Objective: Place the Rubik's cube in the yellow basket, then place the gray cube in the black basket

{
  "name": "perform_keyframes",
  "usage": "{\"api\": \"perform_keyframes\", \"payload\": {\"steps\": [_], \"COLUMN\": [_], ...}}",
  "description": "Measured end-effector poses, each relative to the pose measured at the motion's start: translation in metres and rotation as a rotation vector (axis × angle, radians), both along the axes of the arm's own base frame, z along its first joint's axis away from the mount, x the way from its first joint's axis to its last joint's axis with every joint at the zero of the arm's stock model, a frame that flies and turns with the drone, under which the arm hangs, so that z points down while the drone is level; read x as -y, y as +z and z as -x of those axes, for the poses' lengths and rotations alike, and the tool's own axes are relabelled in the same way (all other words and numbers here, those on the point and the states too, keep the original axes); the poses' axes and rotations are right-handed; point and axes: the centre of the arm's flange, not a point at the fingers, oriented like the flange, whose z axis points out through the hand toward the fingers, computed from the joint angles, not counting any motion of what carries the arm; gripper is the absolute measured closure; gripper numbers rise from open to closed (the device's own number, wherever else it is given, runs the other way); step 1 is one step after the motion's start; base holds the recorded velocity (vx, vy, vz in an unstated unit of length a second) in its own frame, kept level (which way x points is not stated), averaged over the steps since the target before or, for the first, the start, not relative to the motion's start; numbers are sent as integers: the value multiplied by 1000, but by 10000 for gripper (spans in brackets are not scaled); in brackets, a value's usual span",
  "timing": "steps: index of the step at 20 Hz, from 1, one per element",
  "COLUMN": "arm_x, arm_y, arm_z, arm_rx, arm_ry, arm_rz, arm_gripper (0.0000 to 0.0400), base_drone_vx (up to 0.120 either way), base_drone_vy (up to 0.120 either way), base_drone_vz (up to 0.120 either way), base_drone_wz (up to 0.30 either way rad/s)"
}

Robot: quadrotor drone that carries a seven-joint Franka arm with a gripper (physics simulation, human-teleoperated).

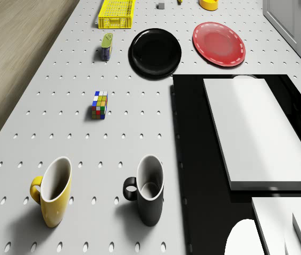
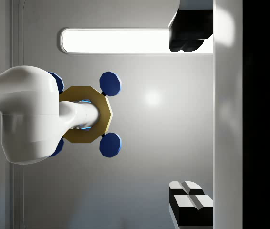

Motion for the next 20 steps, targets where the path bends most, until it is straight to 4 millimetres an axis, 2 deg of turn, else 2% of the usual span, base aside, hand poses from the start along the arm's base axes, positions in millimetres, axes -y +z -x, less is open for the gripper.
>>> {"api": "perform_keyframes", "payload": {"steps": [10,20], "arm_x": [0,0], "arm_y": [17,19], "arm_z": [-1,0], "arm_rx": [8,15], "arm_ry": [0,0], "arm_rz": [0,1], "arm_gripper": [0,0], "base_drone_vx": [0,120], "base_drone_vy": [120,120], "base_drone_vz": [0,0], "base_drone_wz": [0,0]}}
